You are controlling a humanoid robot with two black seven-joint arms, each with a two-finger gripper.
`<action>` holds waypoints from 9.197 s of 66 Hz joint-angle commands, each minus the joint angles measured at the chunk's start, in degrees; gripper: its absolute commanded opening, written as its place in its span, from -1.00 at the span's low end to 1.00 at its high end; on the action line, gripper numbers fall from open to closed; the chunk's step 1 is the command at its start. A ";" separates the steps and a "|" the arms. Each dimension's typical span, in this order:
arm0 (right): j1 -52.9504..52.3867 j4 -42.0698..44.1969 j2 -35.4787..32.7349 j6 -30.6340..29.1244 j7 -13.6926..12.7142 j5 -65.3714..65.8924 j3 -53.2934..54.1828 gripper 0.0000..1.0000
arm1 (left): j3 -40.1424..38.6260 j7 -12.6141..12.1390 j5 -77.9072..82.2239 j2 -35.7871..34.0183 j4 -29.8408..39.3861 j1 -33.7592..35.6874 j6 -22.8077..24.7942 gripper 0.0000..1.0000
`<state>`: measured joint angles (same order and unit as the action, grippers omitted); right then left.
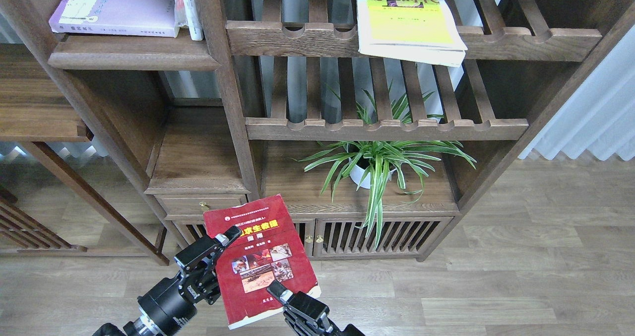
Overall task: Organize books on shelf
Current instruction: 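Hand the red book to the left gripper and release the right, then carry the red book with the left gripper away from the plant, then raise the red book with the left gripper toward the upper shelf, then set the red book upright on the upper shelf beside the books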
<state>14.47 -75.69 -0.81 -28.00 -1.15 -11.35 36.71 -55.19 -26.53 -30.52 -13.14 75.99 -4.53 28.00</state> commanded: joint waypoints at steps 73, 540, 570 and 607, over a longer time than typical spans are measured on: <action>-0.32 1.95 0.81 0.00 0.45 -0.33 0.64 -0.83 | 1.58 -0.02 0.37 -2.59 0.03 -1.45 0.00 -0.87; -6.30 4.23 0.81 0.00 1.33 -2.44 12.95 0.97 | -33.32 -1.47 49.68 -29.84 -4.98 49.96 0.00 -0.99; -6.04 4.23 0.81 0.00 1.33 -2.44 12.95 0.97 | -33.93 -1.47 59.34 -16.31 -11.92 57.79 0.00 -1.00; -5.95 4.23 0.81 0.00 1.33 -2.44 12.95 0.97 | -33.05 -1.47 66.90 -9.19 -24.93 68.34 0.00 -1.00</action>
<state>8.52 -71.45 0.00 -28.00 0.17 -13.80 49.75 -88.15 -28.00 35.05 -23.36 52.97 62.96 28.00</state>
